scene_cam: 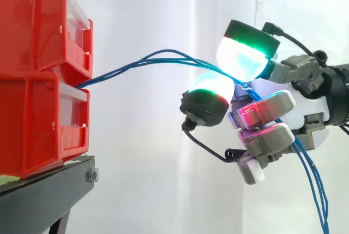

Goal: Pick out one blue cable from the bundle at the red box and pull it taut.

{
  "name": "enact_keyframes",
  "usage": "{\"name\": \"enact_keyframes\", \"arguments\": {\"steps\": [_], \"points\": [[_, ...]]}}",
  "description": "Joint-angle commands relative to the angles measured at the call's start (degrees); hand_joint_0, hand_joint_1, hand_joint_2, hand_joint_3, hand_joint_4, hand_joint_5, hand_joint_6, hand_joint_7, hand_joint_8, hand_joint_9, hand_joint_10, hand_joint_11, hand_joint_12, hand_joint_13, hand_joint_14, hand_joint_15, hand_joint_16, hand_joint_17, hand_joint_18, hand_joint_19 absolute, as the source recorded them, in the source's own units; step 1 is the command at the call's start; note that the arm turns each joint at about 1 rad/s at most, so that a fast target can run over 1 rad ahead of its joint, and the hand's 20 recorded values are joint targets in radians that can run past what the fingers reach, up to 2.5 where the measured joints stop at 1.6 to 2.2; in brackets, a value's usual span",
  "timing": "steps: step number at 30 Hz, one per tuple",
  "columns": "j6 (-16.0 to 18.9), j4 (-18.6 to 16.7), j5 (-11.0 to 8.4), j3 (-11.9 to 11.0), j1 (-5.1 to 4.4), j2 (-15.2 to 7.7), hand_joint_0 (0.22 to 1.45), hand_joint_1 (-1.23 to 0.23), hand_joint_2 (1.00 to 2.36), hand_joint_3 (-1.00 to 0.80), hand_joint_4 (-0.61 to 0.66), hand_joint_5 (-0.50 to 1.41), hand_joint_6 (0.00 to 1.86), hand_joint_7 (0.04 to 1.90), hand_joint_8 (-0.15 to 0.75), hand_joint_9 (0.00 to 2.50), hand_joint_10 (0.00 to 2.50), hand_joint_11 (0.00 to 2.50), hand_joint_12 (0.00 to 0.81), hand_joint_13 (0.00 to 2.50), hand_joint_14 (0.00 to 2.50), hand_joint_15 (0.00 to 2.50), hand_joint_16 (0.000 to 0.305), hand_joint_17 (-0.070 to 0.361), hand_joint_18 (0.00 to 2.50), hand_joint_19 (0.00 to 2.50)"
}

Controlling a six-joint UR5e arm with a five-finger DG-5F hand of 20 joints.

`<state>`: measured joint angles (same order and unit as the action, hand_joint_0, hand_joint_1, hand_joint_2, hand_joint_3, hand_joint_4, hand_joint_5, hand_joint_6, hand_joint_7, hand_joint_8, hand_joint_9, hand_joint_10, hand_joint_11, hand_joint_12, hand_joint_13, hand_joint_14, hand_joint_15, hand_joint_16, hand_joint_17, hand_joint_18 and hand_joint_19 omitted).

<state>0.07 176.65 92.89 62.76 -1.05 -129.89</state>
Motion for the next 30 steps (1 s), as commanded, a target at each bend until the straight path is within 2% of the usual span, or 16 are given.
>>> {"name": "enact_keyframes", "arguments": {"steps": [1, 11, 16, 18, 23, 30], "points": [[-0.07, 0.01, -0.07, 0.00, 0.00, -0.02, 0.69, -1.01, 1.00, -0.50, -0.16, -0.09, 0.93, 1.08, 0.223, 1.31, 0.03, 0.87, 0.355, 1.12, 0.03, 0.77, 0.049, 0.110, 0.88, 0.51], [0.02, -0.17, 0.01, 0.00, 0.00, -0.02, 0.70, -1.03, 1.00, -0.50, -0.10, -0.15, 0.94, 0.90, 0.180, 1.10, 0.02, 0.85, 0.360, 0.94, 0.03, 0.64, 0.048, 0.109, 0.82, 0.44], [0.02, -0.08, -0.07, 0.00, 0.00, -0.02, 0.66, -0.98, 1.00, -0.50, -0.09, -0.16, 0.94, 0.86, 0.183, 1.11, 0.02, 0.84, 0.360, 0.94, 0.02, 0.63, 0.048, 0.108, 0.81, 0.47], [0.02, -0.08, -0.07, 0.00, 0.00, -0.02, 0.59, -0.93, 1.00, -0.50, -0.08, -0.15, 0.94, 0.86, 0.195, 1.16, 0.02, 0.85, 0.365, 0.97, 0.02, 0.65, 0.049, 0.110, 0.82, 0.48], [0.02, -0.17, 0.01, -0.09, 0.00, -0.02, 0.51, -0.76, 1.00, -0.50, -0.05, -0.13, 0.91, 0.83, 0.233, 1.28, 0.02, 0.83, 0.391, 1.04, 0.02, 0.65, 0.053, 0.119, 0.87, 0.51], [0.02, -0.17, -0.07, -0.09, 0.00, -0.02, 0.51, -0.58, 1.00, -0.50, -0.06, -0.12, 0.88, 0.85, 0.234, 1.36, 0.02, 0.83, 0.393, 1.12, 0.02, 0.66, 0.053, 0.120, 0.92, 0.55]]}}
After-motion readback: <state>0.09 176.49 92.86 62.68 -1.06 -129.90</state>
